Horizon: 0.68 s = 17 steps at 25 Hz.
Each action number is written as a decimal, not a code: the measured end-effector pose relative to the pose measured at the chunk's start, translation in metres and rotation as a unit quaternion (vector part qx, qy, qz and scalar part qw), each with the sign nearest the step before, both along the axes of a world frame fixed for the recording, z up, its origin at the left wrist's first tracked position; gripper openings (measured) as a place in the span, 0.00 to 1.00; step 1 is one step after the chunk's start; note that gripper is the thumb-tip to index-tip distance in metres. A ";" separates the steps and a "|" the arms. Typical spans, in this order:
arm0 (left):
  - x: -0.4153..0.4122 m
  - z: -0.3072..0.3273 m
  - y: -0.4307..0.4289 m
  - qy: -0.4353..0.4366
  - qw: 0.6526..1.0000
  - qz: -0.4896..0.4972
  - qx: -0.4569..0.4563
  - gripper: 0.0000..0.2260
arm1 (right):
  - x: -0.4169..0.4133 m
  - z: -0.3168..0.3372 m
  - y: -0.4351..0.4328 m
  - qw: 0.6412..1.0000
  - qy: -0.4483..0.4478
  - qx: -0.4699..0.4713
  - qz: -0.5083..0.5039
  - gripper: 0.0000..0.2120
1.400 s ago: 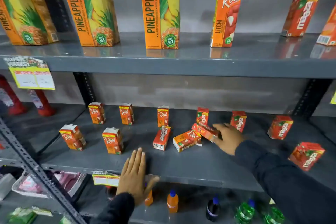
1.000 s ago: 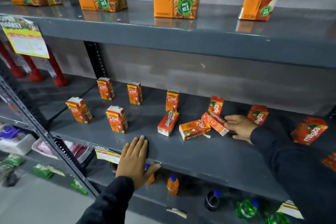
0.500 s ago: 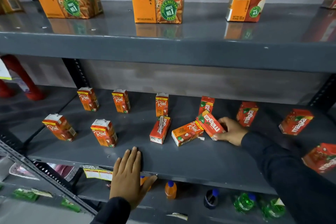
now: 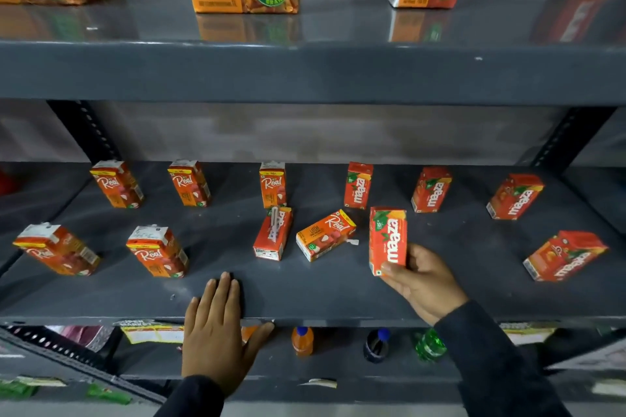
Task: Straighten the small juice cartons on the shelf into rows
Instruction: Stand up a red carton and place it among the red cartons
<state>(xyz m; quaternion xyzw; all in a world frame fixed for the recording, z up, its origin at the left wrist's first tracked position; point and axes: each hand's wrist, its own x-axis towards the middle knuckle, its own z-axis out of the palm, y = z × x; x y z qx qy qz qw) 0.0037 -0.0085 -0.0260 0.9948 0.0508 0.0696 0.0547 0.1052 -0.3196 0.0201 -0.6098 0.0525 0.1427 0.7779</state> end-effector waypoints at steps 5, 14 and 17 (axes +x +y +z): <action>0.000 0.004 0.008 -0.007 1.000 0.027 -0.005 0.41 | -0.001 0.019 0.013 0.998 -0.004 0.054 0.020 0.18; 0.001 0.004 0.006 0.005 1.000 0.025 0.007 0.42 | 0.001 0.012 -0.045 0.993 -0.027 0.016 -0.113 0.11; 0.003 0.003 0.007 0.001 1.000 0.024 0.010 0.42 | 0.016 0.009 -0.075 0.968 -0.091 -0.187 -0.140 0.13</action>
